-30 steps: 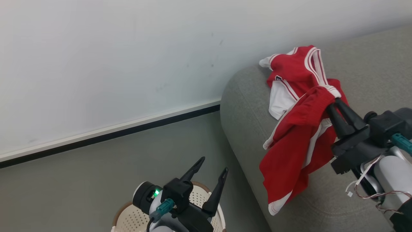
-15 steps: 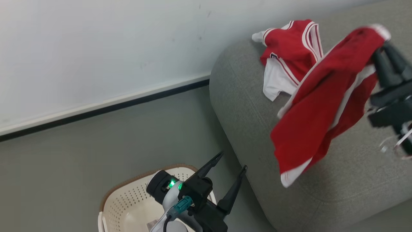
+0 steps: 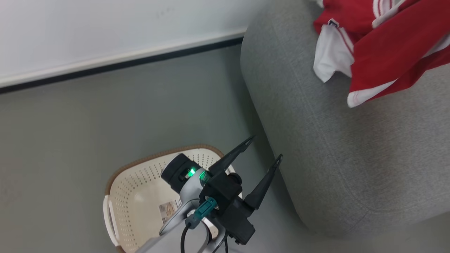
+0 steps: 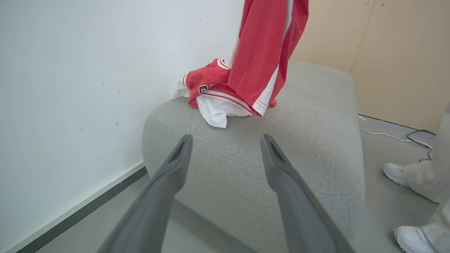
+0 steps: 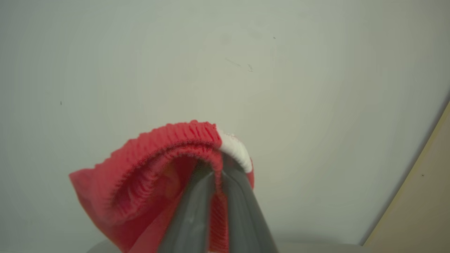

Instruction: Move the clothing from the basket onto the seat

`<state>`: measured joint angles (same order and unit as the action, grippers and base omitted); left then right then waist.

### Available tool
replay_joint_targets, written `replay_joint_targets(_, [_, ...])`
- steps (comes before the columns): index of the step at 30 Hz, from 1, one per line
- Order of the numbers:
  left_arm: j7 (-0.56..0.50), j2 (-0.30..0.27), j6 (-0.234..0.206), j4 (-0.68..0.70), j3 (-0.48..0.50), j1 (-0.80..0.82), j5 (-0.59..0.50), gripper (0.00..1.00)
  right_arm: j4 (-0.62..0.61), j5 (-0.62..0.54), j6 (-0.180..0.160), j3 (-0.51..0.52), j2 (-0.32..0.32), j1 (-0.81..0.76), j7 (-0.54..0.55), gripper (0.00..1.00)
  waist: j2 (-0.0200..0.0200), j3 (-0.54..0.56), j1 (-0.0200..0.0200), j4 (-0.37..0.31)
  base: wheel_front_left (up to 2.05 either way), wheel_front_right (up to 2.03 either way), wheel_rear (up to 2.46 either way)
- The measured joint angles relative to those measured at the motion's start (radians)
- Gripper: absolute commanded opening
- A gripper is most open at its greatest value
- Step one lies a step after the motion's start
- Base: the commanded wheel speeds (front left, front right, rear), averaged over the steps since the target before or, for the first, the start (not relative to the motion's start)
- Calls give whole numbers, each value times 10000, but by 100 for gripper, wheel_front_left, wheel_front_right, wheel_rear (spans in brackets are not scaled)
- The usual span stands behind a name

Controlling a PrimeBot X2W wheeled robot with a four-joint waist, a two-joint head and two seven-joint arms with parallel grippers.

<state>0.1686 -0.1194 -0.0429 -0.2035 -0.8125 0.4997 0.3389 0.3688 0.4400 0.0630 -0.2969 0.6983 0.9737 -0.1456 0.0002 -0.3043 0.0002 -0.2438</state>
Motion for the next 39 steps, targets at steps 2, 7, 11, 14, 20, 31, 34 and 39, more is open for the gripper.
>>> replay_joint_targets(2, [-4, -17, 2, 167, -13, 193, -165, 100, 516, 86, 0, 144, 90, 274, 146, 0, 0, -287, 0, 86, 0, 0, 0])
replay_joint_targets(7, [-163, -54, 6, 497, -73, 751, -479, 100, 1649, 128, -8, 362, 322, 933, 403, 0, 0, -1000, 1, 325, 0, 0, 0])
replay_joint_targets(11, [-199, -157, 4, 803, -75, 1077, -621, 100, 2224, 125, -107, 328, 165, 1329, 533, 0, 0, -1589, 1, 538, 0, 0, 0])
replay_joint_targets(14, [-265, -253, 0, 978, -42, 1239, -888, 100, 2638, 82, -211, 253, -61, 1590, 594, 0, 1, -2033, 1, 686, 0, 0, 0])
replay_joint_targets(20, [-286, -391, -4, 1104, 10, 1601, -1101, 100, 3434, -96, -380, -88, -675, 1857, 593, 0, 1, -2899, 0, 928, 0, 0, 0])
replay_joint_targets(31, [-236, -604, -8, 922, 59, 1774, -1218, 100, 4949, -155, -282, -506, -1697, 1964, -92, 4, 0, -3728, 0, 1002, 0, 0, 0])
replay_joint_targets(34, [-77, -604, -8, 863, 67, 1792, -1218, 100, 5212, -171, -184, -546, -1789, 1975, -416, 44, 0, -3616, -2, 927, 0, 0, 0])
replay_joint_targets(39, [19, -594, 0, 629, 67, 1793, -1216, 100, 5521, -182, -25, -629, -1979, 1964, -765, 100, -1, -3340, -2, 781, 0, 0, 0])
